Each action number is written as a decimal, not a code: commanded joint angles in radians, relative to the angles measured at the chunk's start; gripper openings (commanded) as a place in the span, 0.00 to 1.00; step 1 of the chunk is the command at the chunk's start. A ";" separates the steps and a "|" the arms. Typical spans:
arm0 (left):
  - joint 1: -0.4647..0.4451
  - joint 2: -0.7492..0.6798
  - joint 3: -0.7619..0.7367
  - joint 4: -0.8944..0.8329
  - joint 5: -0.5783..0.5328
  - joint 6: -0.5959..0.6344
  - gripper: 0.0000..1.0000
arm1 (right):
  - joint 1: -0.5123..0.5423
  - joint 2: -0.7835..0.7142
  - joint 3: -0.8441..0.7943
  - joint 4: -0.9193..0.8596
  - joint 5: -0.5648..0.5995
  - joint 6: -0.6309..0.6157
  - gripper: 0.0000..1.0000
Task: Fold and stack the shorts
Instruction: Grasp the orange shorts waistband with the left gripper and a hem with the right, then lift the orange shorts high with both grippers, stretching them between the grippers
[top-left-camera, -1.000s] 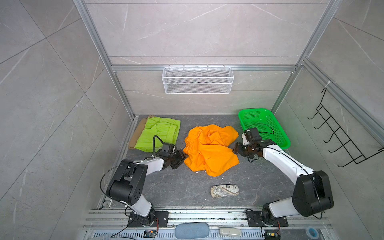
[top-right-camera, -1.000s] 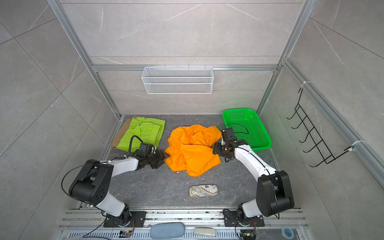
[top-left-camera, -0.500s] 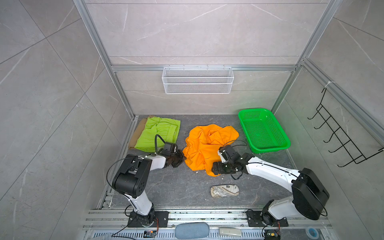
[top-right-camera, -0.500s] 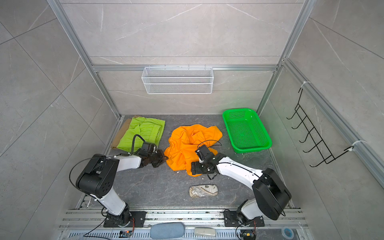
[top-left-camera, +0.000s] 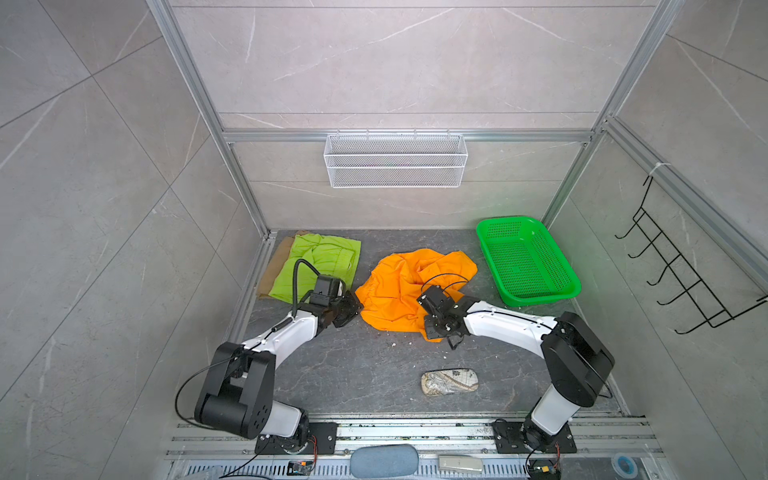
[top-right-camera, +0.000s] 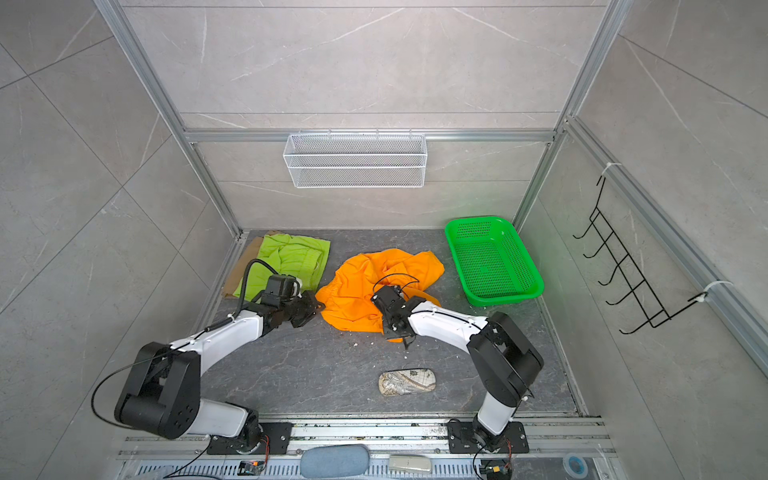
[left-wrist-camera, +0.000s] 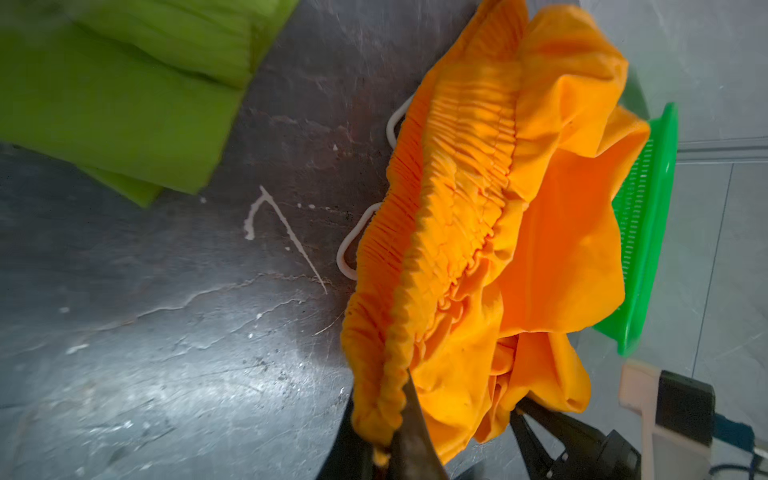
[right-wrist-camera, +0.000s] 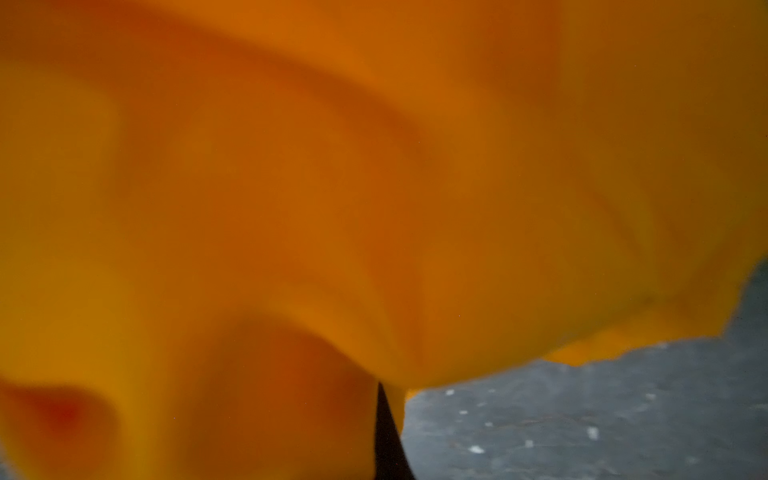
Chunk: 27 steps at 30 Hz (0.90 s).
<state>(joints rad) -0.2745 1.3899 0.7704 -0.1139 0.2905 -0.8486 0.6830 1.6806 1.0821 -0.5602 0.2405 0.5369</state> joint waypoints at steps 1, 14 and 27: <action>0.054 -0.092 0.000 -0.078 -0.036 0.054 0.00 | -0.159 -0.113 0.008 -0.078 0.073 -0.103 0.00; 0.172 -0.204 -0.109 -0.085 -0.022 0.027 0.00 | -0.430 -0.094 0.128 -0.152 -0.005 -0.174 0.26; 0.173 -0.190 -0.139 -0.055 0.000 0.019 0.00 | -0.356 -0.367 -0.166 -0.145 -0.272 -0.039 0.73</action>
<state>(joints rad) -0.1059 1.2140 0.6384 -0.1947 0.2890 -0.8299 0.3065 1.3712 0.9749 -0.6754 0.0422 0.4458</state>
